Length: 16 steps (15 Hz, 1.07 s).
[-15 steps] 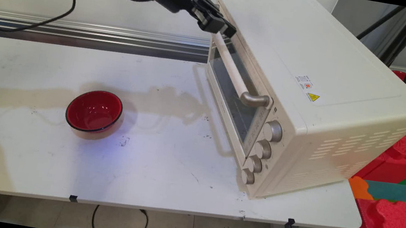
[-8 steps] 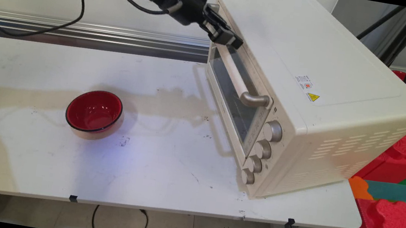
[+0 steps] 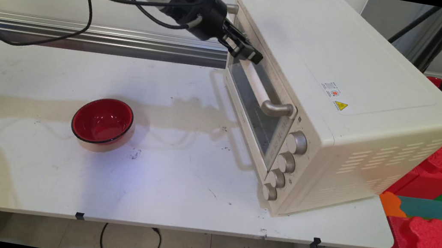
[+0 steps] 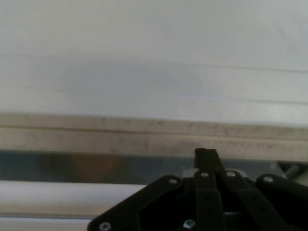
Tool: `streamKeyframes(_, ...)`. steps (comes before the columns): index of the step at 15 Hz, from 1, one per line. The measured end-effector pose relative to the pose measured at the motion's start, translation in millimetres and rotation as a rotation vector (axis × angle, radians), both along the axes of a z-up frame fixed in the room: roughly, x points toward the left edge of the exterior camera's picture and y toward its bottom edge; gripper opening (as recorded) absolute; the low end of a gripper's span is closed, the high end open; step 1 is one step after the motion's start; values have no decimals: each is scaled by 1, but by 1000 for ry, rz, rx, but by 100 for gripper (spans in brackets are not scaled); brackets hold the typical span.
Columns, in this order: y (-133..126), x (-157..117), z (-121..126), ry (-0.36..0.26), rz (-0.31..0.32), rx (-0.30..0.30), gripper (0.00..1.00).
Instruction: Open the oven
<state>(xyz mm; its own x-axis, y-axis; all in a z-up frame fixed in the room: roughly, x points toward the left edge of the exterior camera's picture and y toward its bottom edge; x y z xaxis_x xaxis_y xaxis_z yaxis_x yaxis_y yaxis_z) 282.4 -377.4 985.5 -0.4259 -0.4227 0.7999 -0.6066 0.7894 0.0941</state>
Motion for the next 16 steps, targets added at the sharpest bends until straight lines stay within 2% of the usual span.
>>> streamKeyframes(8,13,10,-15,-19,14,29,0)
streamKeyframes(16,39,44,-35,-66,7,59,0)
